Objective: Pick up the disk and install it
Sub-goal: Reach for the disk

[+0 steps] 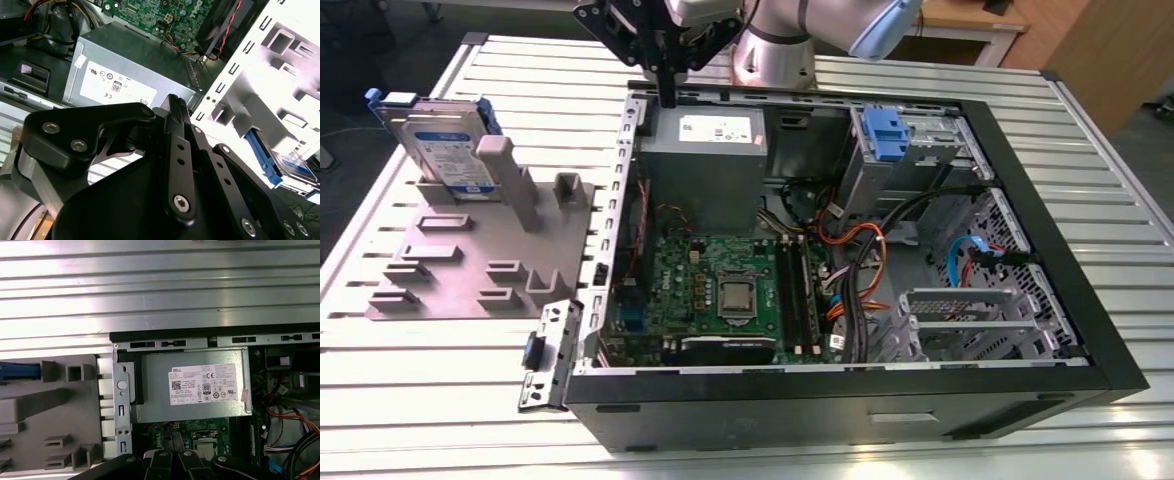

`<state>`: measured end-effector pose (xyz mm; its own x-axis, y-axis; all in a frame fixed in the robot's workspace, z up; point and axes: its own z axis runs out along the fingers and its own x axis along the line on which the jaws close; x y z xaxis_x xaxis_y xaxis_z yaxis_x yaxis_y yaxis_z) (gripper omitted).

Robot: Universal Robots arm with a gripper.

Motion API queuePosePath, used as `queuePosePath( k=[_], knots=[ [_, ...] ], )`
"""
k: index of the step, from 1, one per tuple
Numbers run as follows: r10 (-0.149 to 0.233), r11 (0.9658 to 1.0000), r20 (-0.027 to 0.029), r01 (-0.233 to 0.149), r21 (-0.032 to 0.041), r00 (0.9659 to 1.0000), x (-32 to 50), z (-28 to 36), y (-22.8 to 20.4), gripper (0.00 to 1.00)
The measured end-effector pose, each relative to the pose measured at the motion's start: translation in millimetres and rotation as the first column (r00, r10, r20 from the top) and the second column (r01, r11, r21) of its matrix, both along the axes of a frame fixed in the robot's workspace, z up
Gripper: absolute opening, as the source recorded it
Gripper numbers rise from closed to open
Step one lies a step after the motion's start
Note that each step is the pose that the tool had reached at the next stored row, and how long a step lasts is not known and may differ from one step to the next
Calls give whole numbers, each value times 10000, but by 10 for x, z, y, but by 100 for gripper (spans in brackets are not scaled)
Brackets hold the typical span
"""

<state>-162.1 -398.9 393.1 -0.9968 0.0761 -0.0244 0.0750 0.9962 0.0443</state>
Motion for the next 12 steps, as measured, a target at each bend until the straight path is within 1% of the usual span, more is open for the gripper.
queuePosePath(
  k=[9,12],
  knots=[
    [-1,10000,0,1,0,10000,-8,0,0,11],
    [-1,10000,0,1,0,10000,-22,-1,0,11]
  ],
)
